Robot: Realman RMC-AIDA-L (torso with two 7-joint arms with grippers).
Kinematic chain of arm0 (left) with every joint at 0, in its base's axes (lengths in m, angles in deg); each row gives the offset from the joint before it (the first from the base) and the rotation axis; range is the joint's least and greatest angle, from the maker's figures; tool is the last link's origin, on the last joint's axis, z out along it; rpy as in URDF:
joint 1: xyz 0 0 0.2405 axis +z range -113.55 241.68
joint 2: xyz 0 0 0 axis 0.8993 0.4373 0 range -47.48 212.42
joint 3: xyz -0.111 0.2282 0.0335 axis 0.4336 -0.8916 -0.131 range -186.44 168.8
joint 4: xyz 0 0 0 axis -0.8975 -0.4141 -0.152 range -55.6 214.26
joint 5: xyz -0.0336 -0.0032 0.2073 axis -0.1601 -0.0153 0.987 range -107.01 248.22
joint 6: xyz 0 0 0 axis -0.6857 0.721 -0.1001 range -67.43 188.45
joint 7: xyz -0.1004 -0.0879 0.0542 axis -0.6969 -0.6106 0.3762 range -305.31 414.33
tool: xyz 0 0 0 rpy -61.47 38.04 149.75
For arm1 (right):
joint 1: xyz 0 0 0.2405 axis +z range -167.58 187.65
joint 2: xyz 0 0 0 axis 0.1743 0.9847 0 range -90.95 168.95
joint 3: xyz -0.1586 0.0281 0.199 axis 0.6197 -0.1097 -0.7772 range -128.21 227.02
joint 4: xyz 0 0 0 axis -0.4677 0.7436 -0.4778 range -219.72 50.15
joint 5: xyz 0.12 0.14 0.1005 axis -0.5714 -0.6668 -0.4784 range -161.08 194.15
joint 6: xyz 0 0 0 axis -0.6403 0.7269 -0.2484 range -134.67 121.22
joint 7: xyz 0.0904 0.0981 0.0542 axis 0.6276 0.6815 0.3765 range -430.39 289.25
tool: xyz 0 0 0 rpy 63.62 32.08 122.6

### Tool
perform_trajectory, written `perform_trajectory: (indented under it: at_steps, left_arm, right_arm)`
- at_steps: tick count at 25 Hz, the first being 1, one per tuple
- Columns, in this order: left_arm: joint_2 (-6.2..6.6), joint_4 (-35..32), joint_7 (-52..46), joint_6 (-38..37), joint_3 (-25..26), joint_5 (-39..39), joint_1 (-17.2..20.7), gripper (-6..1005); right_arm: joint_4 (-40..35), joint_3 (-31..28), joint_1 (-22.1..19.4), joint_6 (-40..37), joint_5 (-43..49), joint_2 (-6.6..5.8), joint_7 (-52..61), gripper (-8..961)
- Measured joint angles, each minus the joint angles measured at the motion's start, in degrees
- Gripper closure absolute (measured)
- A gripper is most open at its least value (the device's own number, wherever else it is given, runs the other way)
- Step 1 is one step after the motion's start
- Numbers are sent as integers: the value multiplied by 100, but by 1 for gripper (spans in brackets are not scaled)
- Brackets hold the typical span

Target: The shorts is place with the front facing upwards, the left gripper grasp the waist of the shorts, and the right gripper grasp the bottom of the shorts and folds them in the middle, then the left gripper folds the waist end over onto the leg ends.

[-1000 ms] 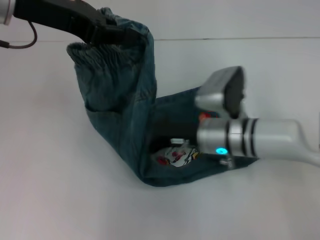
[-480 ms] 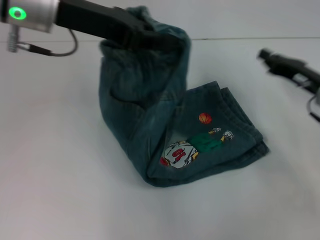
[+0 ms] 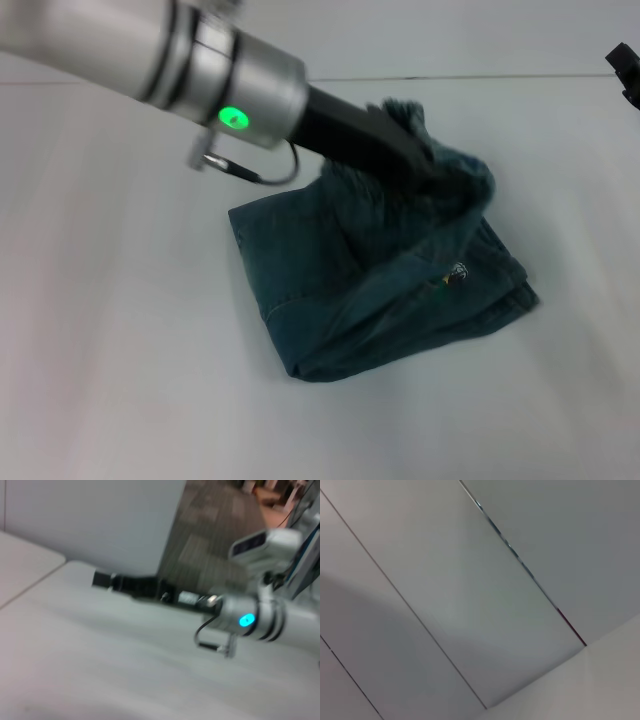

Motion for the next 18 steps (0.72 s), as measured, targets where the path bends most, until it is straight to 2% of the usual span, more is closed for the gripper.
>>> perform_trajectory:
  at_steps: [4,8,10,14,18]
  left_arm:
    - [-35,696,2,844,-506,-57,-184,944]
    - [-59,1042,-5,1543,-1034,-303,-204,943]
    - [-52,1144,-8,1707,-1220,-386,-199,885]
    - [-52,1175,8,1794,-1237,-514,-131,769]
    - [-33,1135,148,1802,-1208,-907,29,576]
  right_arm:
    - [110,33,-8,-40,-23,-1,-29,893]
    - [190,8,-16,-21,-31,-3,-29,891]
    - [192,5,-19,-19,-34,-3,-29,890]
    - [201,38,-20,-9,-38,-3,-29,887]
    - [239,60,-2,5,-17,1,-45,885]
